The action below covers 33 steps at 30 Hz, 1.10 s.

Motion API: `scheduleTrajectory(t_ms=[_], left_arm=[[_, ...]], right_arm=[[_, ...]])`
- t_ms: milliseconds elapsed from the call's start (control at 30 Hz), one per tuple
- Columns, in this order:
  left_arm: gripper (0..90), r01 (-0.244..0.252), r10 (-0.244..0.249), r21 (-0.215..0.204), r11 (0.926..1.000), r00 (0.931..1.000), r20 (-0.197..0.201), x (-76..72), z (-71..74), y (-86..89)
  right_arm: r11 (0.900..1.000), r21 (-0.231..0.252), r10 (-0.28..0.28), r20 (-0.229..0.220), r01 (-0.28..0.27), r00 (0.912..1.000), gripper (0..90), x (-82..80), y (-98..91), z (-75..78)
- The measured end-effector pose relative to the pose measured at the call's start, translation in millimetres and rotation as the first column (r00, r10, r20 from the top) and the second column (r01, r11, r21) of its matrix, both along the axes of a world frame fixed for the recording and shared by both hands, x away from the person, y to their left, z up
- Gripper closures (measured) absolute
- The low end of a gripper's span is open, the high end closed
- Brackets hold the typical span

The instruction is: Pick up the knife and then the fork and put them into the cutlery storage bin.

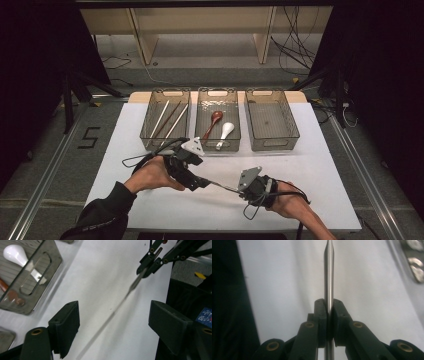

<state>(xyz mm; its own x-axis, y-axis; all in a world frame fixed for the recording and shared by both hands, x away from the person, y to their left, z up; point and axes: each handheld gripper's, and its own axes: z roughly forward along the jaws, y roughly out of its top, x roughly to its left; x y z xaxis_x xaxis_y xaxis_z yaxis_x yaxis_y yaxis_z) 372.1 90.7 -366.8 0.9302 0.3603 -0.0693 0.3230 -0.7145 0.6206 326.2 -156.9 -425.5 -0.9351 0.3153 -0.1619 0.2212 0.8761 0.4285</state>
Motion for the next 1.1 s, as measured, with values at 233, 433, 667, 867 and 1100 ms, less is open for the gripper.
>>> scheduleTrajectory(t_ms=[233,433,667,867,1100], left_arm=[[19.0,-0.115,0.116,-0.025,0.993,0.9931,0.017,5.0,-6.1,25.0],[18.1,-0.217,0.22,-0.073,0.9733,0.9751,0.027,7.4,-14.8,47.0],[17.8,-0.293,0.297,-0.084,0.9524,0.9544,0.033,4.9,-26.4,68.1],[17.4,-0.341,0.347,-0.126,0.9314,0.9374,0.027,2.2,-31.9,80.8],[16.7,-0.381,0.387,-0.134,0.9149,0.9218,0.022,-1.7,-39.8,92.3]], right_arm=[[0.9923,0.032,-0.12,0.021,0.119,0.9926,84.3,15.1,-23.9,8.1],[0.9764,0.081,-0.202,0.016,0.2,0.9792,84.3,26.1,-41.6,18.4],[0.9469,0.15,-0.291,0.018,0.285,0.9567,84.3,46.5,-59.0,34.0],[0.9133,0.197,-0.367,0.017,0.357,0.9301,84.3,70.4,-69.8,49.8],[0.8872,0.211,-0.424,0.021,0.41,0.9055,84.4,91.6,-77.5,60.6]])
